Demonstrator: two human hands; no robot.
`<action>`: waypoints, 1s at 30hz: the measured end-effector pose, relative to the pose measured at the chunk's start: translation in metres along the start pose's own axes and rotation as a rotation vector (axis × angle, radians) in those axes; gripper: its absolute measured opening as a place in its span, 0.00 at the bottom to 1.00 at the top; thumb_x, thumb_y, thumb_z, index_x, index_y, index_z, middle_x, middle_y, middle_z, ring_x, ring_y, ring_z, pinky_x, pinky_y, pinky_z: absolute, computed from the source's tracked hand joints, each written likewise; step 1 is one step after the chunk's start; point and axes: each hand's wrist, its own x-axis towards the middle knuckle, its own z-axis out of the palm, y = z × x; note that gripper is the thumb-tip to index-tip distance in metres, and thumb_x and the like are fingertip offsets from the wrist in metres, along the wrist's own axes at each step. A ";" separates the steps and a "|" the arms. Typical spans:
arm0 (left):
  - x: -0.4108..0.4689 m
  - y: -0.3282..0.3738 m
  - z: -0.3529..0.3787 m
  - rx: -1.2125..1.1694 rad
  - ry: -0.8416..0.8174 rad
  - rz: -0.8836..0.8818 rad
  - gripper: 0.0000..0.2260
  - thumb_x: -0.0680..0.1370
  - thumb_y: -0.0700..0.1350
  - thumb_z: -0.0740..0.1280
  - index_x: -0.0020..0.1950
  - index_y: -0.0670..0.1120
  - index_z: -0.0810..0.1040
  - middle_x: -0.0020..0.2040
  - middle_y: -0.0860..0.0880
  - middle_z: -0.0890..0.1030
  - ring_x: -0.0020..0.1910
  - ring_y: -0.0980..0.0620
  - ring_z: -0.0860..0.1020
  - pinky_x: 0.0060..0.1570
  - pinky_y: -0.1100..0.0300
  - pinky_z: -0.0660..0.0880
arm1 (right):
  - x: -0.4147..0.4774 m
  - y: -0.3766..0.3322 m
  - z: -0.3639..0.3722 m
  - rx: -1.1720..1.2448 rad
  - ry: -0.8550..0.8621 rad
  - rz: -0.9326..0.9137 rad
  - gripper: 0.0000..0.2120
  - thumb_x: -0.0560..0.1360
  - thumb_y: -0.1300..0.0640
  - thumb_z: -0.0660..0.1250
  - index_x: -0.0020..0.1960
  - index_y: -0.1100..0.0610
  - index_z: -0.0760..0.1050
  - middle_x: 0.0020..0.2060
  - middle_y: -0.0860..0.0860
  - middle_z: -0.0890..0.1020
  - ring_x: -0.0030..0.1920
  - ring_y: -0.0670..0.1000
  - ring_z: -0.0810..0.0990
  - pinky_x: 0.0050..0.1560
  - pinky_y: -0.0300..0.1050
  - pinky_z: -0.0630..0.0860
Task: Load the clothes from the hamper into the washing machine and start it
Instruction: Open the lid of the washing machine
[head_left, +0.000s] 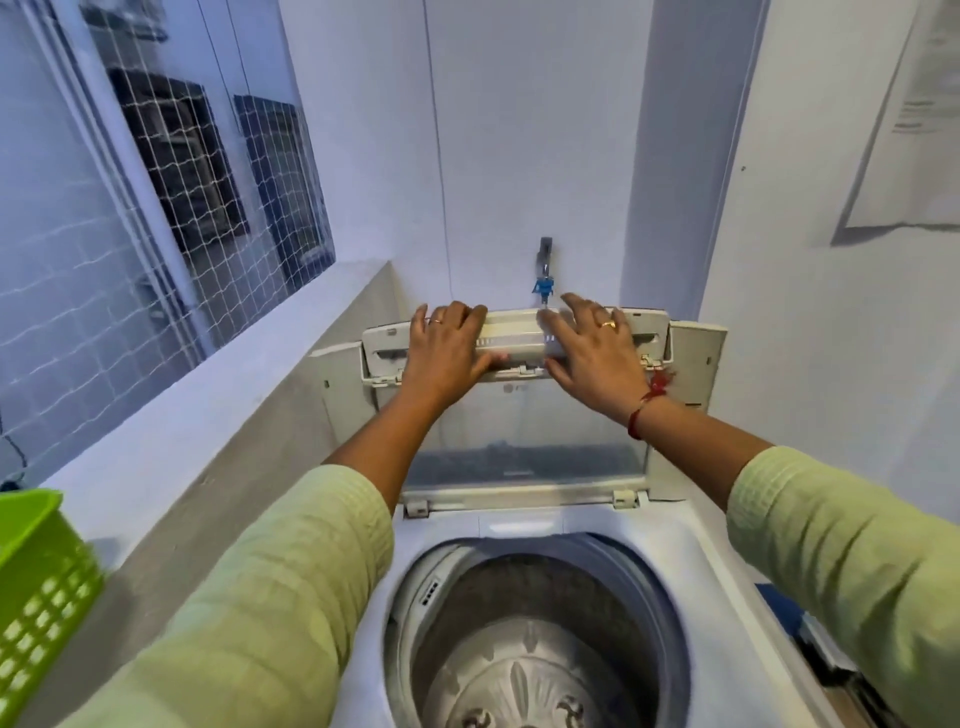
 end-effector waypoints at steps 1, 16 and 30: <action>0.005 0.000 0.006 -0.009 -0.014 -0.010 0.27 0.77 0.60 0.60 0.72 0.49 0.62 0.66 0.45 0.70 0.67 0.44 0.68 0.72 0.44 0.54 | 0.003 0.001 0.005 -0.023 -0.011 0.018 0.25 0.76 0.46 0.60 0.71 0.51 0.60 0.70 0.57 0.65 0.69 0.60 0.64 0.65 0.65 0.64; 0.034 0.000 0.033 -0.192 -0.142 -0.120 0.24 0.79 0.57 0.57 0.71 0.46 0.60 0.72 0.44 0.63 0.73 0.44 0.59 0.72 0.37 0.49 | 0.027 0.017 0.029 0.027 -0.250 0.040 0.33 0.78 0.43 0.56 0.76 0.50 0.43 0.77 0.51 0.51 0.76 0.58 0.51 0.71 0.69 0.54; -0.058 0.027 0.040 -0.057 -0.153 -0.124 0.37 0.78 0.56 0.58 0.76 0.52 0.35 0.77 0.44 0.35 0.77 0.43 0.36 0.70 0.36 0.37 | -0.007 0.002 0.015 0.013 -0.197 0.049 0.38 0.77 0.38 0.55 0.76 0.51 0.38 0.77 0.53 0.41 0.76 0.59 0.42 0.71 0.67 0.41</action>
